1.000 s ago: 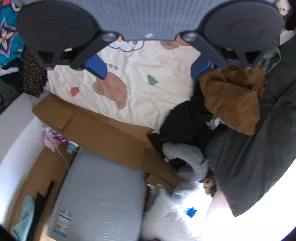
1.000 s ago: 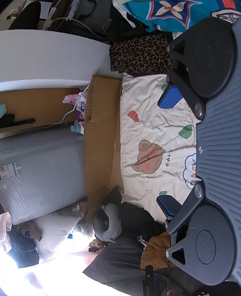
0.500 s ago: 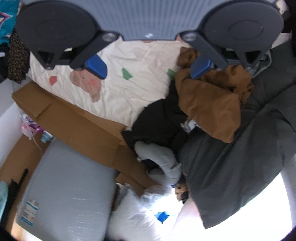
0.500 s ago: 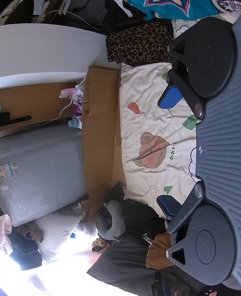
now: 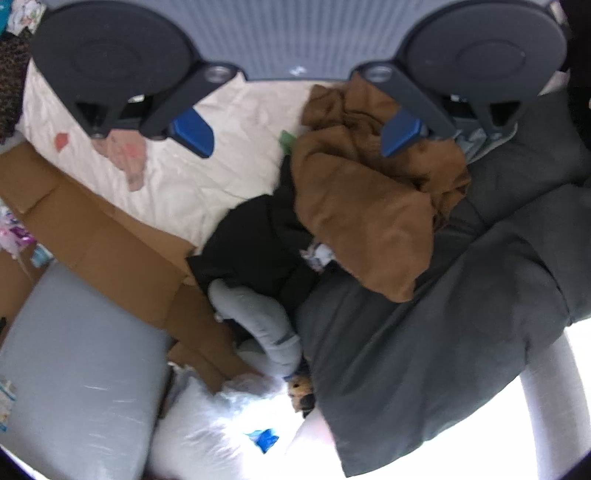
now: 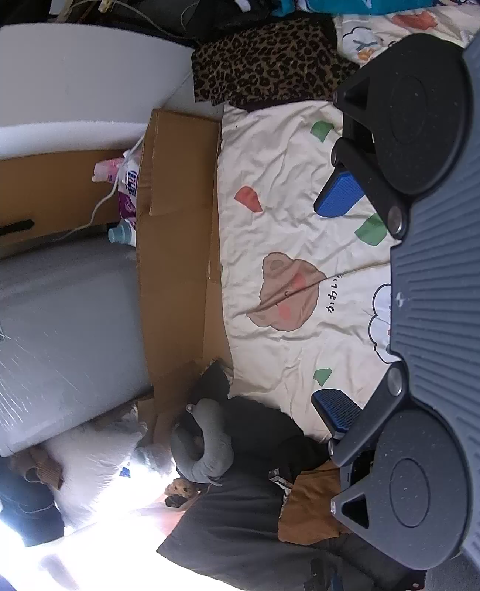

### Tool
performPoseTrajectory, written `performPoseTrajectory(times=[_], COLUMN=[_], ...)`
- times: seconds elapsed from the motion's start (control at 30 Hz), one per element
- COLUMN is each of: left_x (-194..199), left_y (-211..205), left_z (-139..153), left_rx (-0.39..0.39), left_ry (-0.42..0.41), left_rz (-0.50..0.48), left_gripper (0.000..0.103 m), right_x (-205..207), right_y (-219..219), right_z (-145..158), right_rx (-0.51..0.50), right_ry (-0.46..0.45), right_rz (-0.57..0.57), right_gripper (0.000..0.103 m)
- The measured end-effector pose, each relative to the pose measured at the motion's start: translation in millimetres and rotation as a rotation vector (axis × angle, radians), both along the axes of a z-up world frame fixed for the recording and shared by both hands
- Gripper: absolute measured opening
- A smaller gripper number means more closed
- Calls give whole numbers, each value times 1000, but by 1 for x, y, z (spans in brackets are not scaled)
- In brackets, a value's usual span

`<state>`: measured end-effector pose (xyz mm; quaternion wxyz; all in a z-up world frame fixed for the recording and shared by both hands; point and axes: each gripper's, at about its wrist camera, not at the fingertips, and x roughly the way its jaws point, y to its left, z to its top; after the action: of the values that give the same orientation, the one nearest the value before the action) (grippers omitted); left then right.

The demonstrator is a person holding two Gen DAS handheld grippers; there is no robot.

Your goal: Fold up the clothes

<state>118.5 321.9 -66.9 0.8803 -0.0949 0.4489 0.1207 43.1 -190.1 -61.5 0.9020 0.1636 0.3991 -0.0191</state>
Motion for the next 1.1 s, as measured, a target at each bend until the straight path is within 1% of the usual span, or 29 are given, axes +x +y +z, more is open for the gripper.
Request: performPoseTrajectory(times=[0.2, 0.37, 0.47, 0.57, 0.7, 0.77, 0.9, 1.1], left_x=[8, 12, 15, 17, 19, 21, 22, 25], left_y=[21, 35, 41, 45, 47, 49, 60, 77], left_z=[-20, -38, -53, -68, -84, -90, -102, -120], left_rx=[5, 24, 30, 28, 39, 49, 50, 43], left_ry=[-10, -32, -27, -26, -36, -21, -35, -64], left_rz=[47, 79, 102, 119, 115, 116, 140, 165], left_gripper=[98, 98, 98, 98, 98, 98, 98, 97], right_x=[18, 30, 37, 44, 53, 57, 61, 62], right_y=[11, 12, 13, 13, 14, 16, 20, 30], right_z=[-17, -35, -50, -65, -86, -94, -108, -136], right_rx=[-24, -1, -3, -4, -14, -4, 27, 36], right_ry=[-2, -20, -24, -5, 22, 26, 32, 101], right_rz=[30, 42, 56, 62, 70, 74, 95, 120], right_gripper=[102, 102, 102, 102, 102, 102, 102, 102])
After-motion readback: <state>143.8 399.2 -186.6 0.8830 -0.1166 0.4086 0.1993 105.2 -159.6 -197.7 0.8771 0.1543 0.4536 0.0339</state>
